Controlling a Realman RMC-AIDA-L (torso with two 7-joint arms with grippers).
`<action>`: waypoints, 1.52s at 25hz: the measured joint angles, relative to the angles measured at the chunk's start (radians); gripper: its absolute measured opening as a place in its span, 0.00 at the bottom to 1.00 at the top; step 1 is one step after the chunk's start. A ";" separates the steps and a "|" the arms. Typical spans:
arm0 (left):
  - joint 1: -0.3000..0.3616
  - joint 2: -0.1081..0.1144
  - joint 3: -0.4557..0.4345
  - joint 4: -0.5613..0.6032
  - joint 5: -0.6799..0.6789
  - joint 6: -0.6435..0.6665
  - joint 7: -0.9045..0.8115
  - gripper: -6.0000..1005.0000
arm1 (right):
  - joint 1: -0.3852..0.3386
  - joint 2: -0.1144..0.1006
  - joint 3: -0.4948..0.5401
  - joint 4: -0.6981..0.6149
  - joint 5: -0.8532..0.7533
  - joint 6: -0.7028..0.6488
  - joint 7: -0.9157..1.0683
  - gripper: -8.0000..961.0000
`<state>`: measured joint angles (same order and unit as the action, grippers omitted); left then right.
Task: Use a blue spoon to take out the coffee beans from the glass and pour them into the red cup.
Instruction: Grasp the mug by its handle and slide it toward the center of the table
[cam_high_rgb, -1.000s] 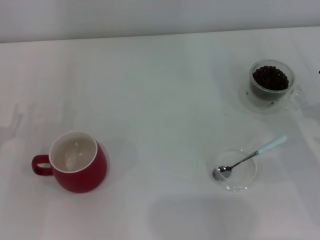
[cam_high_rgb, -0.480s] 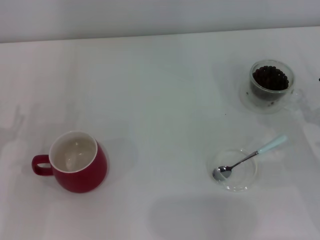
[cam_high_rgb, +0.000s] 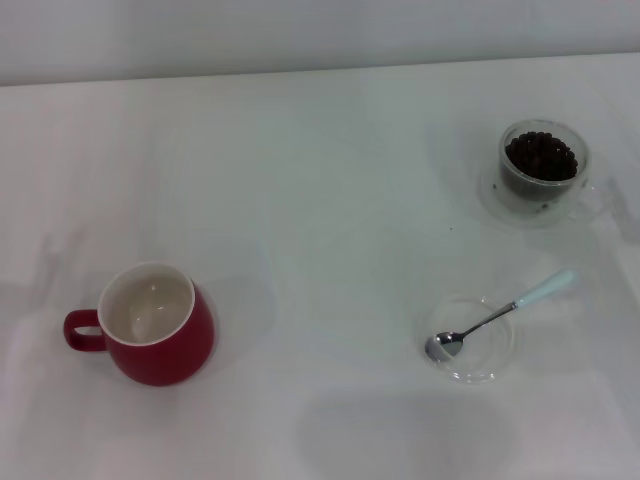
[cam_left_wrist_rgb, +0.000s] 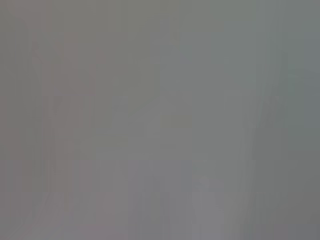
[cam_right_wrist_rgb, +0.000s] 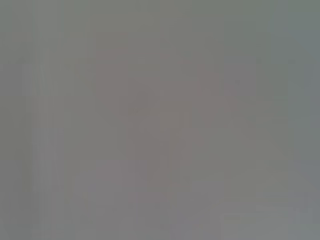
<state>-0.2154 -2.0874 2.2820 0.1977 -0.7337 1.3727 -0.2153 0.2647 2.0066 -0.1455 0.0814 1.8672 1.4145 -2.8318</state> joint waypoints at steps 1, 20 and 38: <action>0.008 0.000 0.039 0.001 0.001 0.001 0.007 0.88 | 0.000 0.000 0.003 -0.008 0.003 0.001 0.000 0.80; 0.284 -0.002 0.354 0.095 0.001 0.163 0.193 0.88 | 0.002 0.000 0.007 -0.095 0.046 -0.009 0.000 0.80; 0.283 0.000 0.373 0.074 -0.013 0.043 0.151 0.88 | -0.009 0.000 0.007 -0.064 0.044 -0.032 0.000 0.79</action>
<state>0.0675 -2.0873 2.6547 0.2717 -0.7471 1.4155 -0.0644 0.2561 2.0064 -0.1381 0.0176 1.9114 1.3824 -2.8317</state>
